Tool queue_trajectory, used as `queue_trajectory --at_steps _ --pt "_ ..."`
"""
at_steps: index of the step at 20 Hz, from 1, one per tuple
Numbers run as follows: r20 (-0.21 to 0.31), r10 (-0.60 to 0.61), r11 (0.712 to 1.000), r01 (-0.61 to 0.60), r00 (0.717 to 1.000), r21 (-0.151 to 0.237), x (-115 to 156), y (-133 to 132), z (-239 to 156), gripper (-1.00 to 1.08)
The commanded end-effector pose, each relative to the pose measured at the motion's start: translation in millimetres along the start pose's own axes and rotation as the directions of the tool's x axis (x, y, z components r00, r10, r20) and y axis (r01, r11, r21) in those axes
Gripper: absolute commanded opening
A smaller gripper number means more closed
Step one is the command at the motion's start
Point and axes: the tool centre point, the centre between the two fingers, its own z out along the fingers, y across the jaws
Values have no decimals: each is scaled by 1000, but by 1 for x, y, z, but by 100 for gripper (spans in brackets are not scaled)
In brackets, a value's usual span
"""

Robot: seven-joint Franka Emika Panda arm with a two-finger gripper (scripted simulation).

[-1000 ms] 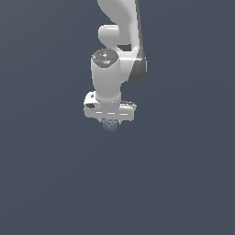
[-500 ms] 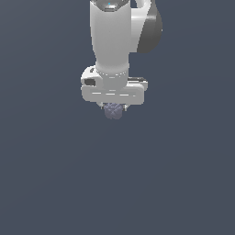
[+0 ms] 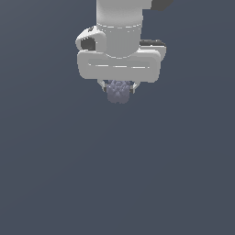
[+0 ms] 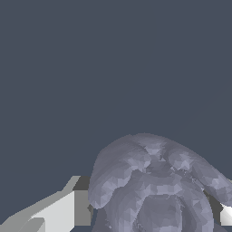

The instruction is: Pick up the object and move it to a goal position.

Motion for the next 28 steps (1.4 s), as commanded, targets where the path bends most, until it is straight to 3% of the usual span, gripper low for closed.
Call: queue_trajectory --at_steps 1,14,28 --pt "1 0 1000 0 1000 0 3 -4 -21 -100" --pt "2 0 1000 0 1000 1 17 -18 -95 -100" --pt "2 0 1000 0 1000 1 22 -22 -115 -100"
